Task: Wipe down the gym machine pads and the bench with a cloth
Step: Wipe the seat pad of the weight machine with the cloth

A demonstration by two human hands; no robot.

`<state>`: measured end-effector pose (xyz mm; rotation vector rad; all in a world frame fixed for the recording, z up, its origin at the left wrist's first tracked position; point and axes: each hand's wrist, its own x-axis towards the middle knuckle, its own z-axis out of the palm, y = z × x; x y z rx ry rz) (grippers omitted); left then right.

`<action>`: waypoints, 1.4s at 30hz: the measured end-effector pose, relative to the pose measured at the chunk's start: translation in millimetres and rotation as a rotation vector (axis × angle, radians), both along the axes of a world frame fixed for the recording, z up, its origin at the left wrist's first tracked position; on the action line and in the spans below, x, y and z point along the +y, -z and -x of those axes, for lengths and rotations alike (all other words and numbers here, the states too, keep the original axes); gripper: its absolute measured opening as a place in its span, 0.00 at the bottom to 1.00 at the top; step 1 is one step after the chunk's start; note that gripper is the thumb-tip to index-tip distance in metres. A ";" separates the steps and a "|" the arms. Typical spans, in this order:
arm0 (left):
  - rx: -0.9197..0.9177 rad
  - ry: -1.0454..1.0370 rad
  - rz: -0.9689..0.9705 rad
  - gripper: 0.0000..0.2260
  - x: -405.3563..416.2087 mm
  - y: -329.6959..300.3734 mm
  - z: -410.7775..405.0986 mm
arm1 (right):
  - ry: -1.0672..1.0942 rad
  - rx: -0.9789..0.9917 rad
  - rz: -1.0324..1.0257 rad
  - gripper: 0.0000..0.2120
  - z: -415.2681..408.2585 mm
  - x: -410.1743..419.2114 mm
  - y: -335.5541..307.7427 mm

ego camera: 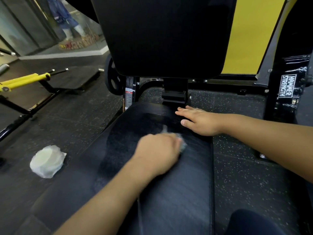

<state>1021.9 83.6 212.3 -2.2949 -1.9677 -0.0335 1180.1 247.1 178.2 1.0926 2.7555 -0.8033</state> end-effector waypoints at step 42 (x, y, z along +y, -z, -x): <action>-0.021 0.166 0.140 0.17 4.6 11.9 -26.7 | 0.095 0.060 0.005 0.26 5.1 -16.0 -6.1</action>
